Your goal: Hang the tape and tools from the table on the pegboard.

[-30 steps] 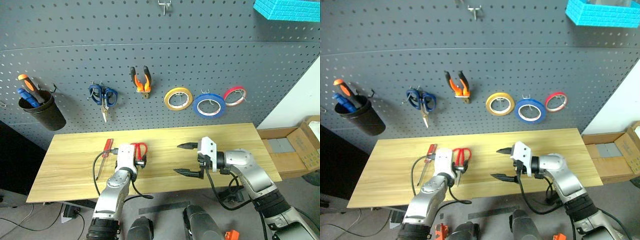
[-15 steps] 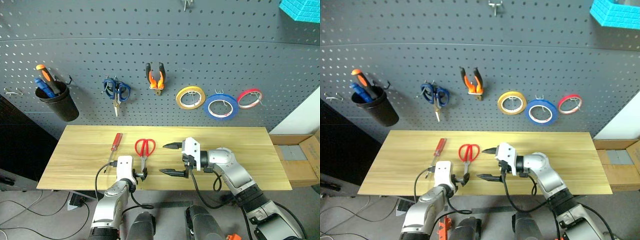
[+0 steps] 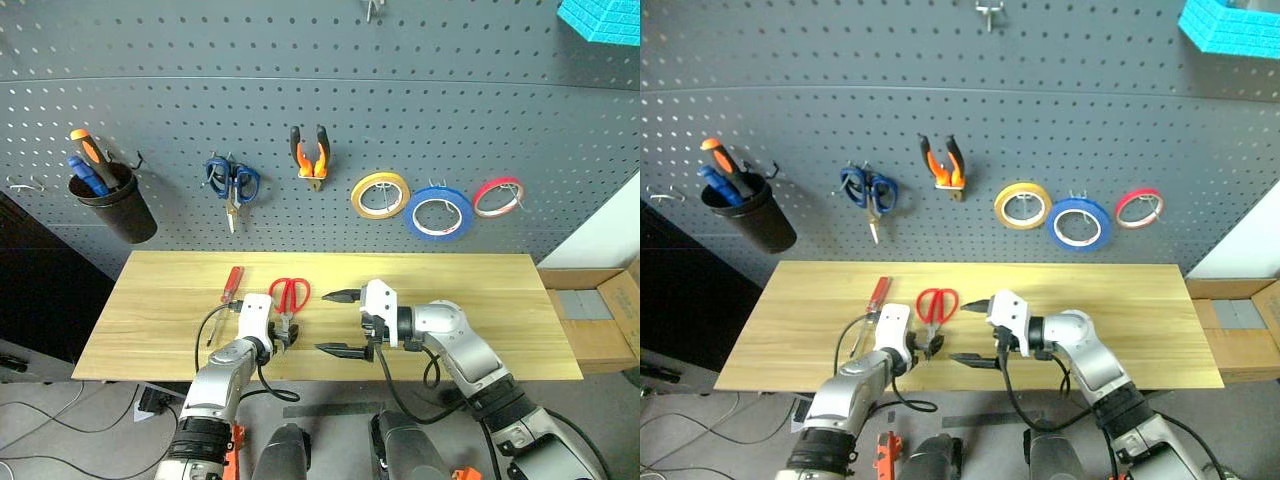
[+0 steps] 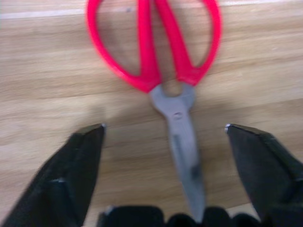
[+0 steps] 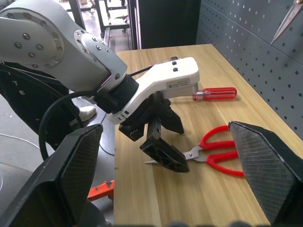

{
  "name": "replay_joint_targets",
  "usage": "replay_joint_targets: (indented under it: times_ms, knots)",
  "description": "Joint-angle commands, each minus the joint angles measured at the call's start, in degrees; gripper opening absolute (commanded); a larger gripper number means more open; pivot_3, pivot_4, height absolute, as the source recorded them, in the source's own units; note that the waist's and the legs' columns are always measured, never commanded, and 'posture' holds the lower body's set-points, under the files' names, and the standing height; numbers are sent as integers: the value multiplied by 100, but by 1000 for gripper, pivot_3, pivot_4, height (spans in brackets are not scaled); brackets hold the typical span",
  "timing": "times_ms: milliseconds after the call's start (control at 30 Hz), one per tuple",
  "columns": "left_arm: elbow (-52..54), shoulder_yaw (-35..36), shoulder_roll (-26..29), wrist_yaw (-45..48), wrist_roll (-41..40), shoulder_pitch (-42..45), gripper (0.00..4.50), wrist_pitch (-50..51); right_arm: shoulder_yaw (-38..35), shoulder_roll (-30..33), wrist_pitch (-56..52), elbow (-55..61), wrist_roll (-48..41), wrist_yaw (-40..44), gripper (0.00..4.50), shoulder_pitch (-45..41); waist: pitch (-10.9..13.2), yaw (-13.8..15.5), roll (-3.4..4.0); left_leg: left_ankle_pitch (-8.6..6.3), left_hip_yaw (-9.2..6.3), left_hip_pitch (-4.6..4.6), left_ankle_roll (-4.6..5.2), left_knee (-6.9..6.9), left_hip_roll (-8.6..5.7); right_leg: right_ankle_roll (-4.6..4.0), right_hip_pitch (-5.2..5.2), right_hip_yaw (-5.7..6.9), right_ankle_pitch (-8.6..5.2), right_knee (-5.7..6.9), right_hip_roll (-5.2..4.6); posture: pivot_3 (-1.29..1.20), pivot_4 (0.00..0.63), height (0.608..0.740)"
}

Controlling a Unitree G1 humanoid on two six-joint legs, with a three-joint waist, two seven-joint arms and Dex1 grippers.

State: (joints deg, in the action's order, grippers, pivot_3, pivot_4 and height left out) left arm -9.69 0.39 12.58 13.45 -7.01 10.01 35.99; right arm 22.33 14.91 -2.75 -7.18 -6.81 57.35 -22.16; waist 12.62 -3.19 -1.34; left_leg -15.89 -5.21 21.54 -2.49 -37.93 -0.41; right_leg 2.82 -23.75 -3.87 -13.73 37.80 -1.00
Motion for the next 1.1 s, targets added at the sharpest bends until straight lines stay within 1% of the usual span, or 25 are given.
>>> replay_joint_targets:
  times_ms: [33,300,333,467,567,700,800,933,1033,1100]
  knots:
    - [-10,-57,15,23,53,-9,2962,109,40,-57,174,-27,63,-9,4500,-111,0,11,0,0,-1,0,0,0,0,0,0,1,0,0,-1,1,202,740]
    - [43,7,-43,47,51,-10,131,173,1,-116,400,-352,171,-39,4500,-276,-3,30,0,0,-8,1,-1,0,0,-1,1,8,0,-2,-2,9,192,740]
    - [38,13,-45,46,54,-4,61,173,-2,-123,416,-374,175,-43,4500,-290,-3,32,0,1,-9,1,-1,0,0,-1,1,8,0,-2,-3,9,192,740]
    - [35,63,-34,-57,101,35,61,172,-24,-134,512,-511,196,-54,4500,-375,-5,34,0,1,-21,1,-1,0,-2,-1,2,8,0,-2,-4,14,181,740]
    - [272,102,19,-113,109,-63,61,136,-43,-117,564,-556,222,-95,4500,-422,-9,34,0,1,-30,1,-2,0,-2,-1,1,10,1,-2,-4,18,171,740]
    - [946,53,152,-127,190,-407,61,61,-119,-82,574,-563,173,-131,4500,-445,-14,47,-3,1,-40,12,-4,2,-2,-1,-6,12,1,-4,-8,25,155,740]
    - [1518,75,257,-151,232,-712,61,-39,-192,-72,622,-515,187,-227,4500,-435,-20,104,-5,5,-44,34,-12,2,-1,-3,-30,11,2,-2,-17,30,143,740]
    - [2157,147,328,-203,251,-1043,61,-118,-271,-42,609,-442,152,-280,4500,-424,-44,153,-4,6,-46,36,-14,4,-1,-3,-31,12,2,-4,-19,41,129,740]
    - [2270,200,166,-114,43,-1119,61,-271,-317,-52,571,-450,123,-327,4500,-440,-59,160,-4,7,-43,36,-15,3,-4,-3,-29,14,2,-4,-16,44,125,740]
    - [1977,157,-23,-94,-33,-908,411,-386,-297,-79,594,-512,155,-327,4500,-464,-71,167,-4,8,-35,35,-17,2,-7,-3,-27,17,2,-4,-13,44,125,740]
